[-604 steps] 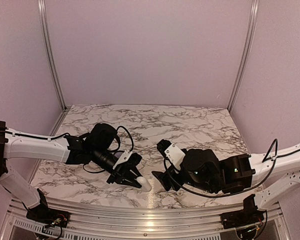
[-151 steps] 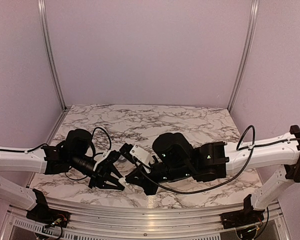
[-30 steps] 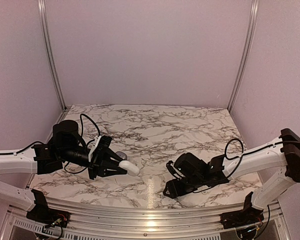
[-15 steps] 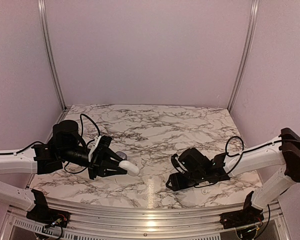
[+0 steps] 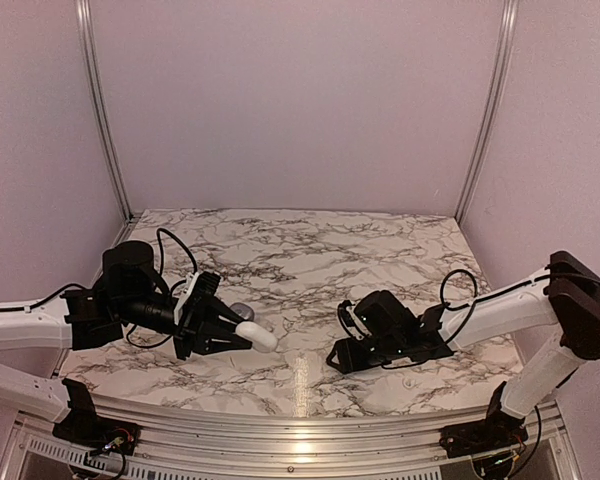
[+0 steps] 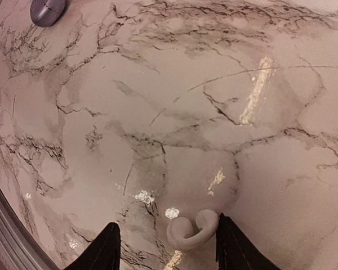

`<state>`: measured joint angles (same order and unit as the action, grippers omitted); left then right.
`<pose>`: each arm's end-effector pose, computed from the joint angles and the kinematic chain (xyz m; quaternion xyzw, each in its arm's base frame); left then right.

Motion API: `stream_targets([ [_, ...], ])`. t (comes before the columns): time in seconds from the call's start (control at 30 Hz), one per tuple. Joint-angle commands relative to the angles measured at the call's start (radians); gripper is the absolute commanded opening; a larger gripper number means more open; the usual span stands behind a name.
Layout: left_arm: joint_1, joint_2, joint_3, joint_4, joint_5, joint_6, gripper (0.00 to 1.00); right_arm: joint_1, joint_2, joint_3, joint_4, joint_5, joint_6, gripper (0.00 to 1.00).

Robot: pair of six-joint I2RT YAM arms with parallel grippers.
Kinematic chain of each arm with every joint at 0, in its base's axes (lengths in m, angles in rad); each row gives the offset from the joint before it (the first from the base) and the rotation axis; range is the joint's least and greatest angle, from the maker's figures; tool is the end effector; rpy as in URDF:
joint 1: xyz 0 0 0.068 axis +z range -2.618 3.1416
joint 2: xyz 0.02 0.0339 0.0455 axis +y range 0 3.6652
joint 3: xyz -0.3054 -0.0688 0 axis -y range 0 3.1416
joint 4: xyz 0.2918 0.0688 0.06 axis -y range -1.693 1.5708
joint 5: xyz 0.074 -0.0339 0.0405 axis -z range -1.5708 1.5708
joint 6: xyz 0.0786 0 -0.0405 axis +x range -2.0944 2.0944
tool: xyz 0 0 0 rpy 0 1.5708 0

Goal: Insert the wireless bluetooth earbuds into the charging case
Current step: Pick up the left earbud from the center of the board.

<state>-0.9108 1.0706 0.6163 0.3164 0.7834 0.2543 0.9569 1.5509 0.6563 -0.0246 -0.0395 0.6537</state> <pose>0.1343 -0.2635 0.2895 0.5928 0.4441 -0.4682 0.4817 0.1909 0.2763 0.1075 -0.1493 0.9354 0.2437 0.2082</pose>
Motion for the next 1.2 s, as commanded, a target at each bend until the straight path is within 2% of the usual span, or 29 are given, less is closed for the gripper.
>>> stream_targets([
  [0.0,-0.003,-0.024,-0.012,0.007,-0.001,0.01,0.0,-0.007,0.019,0.001,0.001,-0.037,0.001,0.53],
  [0.3,-0.003,-0.031,-0.015,0.006,-0.001,0.01,0.0,-0.006,0.045,0.012,-0.051,0.051,0.025,0.43],
  [0.6,-0.002,-0.033,-0.016,0.006,-0.001,0.01,0.0,-0.006,0.031,0.002,-0.086,0.107,0.036,0.18],
  [0.8,-0.003,-0.037,-0.017,0.006,-0.002,0.01,0.0,-0.006,0.009,-0.01,-0.105,0.116,0.033,0.15],
  [1.17,-0.003,-0.037,-0.017,0.006,0.001,0.011,0.0,-0.006,-0.015,-0.02,-0.133,0.147,0.025,0.0],
])
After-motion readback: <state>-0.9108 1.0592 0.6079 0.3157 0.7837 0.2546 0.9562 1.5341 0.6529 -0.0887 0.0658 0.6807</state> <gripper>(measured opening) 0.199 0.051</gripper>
